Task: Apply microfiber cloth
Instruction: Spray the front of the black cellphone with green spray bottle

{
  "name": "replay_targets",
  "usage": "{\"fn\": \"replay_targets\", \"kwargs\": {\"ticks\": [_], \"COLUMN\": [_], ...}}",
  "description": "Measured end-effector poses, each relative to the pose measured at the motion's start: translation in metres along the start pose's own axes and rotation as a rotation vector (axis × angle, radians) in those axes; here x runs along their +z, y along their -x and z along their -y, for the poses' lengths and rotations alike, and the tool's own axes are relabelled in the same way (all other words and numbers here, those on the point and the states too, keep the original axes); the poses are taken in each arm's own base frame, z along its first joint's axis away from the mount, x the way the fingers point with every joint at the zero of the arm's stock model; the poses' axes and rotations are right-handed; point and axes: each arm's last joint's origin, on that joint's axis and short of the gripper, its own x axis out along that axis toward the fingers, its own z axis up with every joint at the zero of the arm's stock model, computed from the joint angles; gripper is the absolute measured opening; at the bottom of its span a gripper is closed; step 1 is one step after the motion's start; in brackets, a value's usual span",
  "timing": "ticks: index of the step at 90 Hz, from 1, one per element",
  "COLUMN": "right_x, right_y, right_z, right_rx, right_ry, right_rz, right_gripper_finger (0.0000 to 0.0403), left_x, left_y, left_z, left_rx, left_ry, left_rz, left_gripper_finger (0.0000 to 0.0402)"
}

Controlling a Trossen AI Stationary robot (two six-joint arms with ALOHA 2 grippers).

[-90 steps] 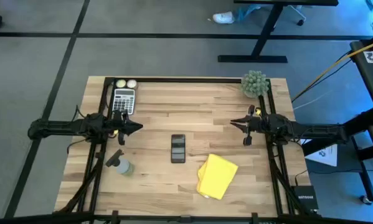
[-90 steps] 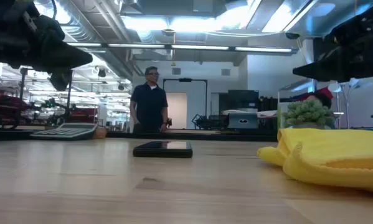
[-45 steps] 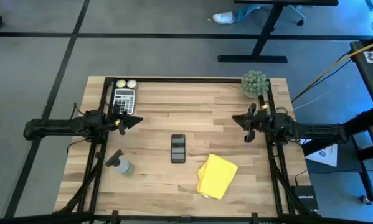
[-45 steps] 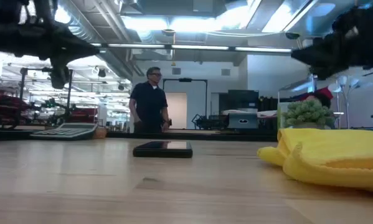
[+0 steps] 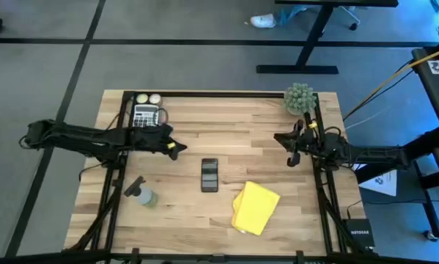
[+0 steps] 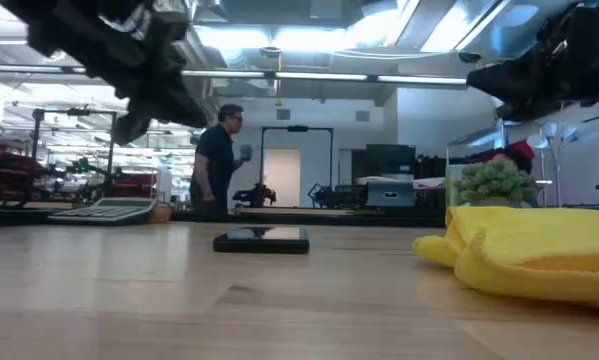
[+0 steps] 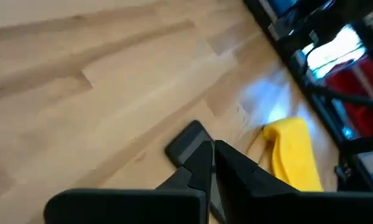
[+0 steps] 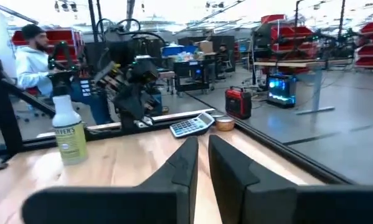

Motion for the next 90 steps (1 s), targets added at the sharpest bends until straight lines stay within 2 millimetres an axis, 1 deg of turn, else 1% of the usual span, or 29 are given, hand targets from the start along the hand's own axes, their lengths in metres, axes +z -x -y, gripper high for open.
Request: {"fn": "replay_targets", "kwargs": {"ticks": [9, 21, 30, 37, 44, 56, 73, 81, 90], "right_x": [-0.002, -0.010, -0.005, -0.002, -0.003, -0.012, -0.029, -0.038, -0.047], "right_y": [-0.002, -0.011, -0.024, -0.037, -0.050, -0.072, -0.106, -0.124, -0.144], "right_z": [-0.001, -0.003, -0.007, -0.011, -0.015, -0.020, -0.028, -0.034, -0.046], "right_rx": [0.012, 0.040, 0.087, 0.140, 0.171, 0.229, 0.300, 0.349, 0.365], "right_ry": [0.026, 0.021, 0.034, 0.056, 0.056, 0.057, 0.061, 0.043, 0.059], "right_rz": [-0.026, -0.156, -0.239, -0.306, -0.394, -0.534, -0.674, -0.733, -0.780], "right_gripper_finger": [0.0024, 0.0016, 0.0005, 0.0002, 0.0006, 0.0026, 0.0070, 0.0085, 0.0091], "left_x": [-0.002, -0.012, -0.020, -0.024, -0.025, -0.024, -0.024, -0.028, -0.036], "left_y": [-0.014, -0.036, -0.050, -0.058, -0.061, -0.063, -0.063, -0.063, -0.067], "left_z": [0.001, -0.002, -0.003, -0.004, -0.006, -0.007, -0.008, -0.008, -0.007], "left_rx": [0.037, 0.056, 0.058, 0.066, 0.059, 0.058, 0.062, 0.065, 0.070], "left_ry": [0.011, 0.048, 0.058, 0.054, 0.066, 0.087, 0.089, 0.091, 0.103], "left_rz": [-0.029, -0.090, -0.119, -0.137, -0.149, -0.152, -0.153, -0.164, -0.188], "left_gripper_finger": [0.0000, 0.0000, 0.0000, 0.0000, 0.0007, 0.0040, 0.0104, 0.0133, 0.0159]}}
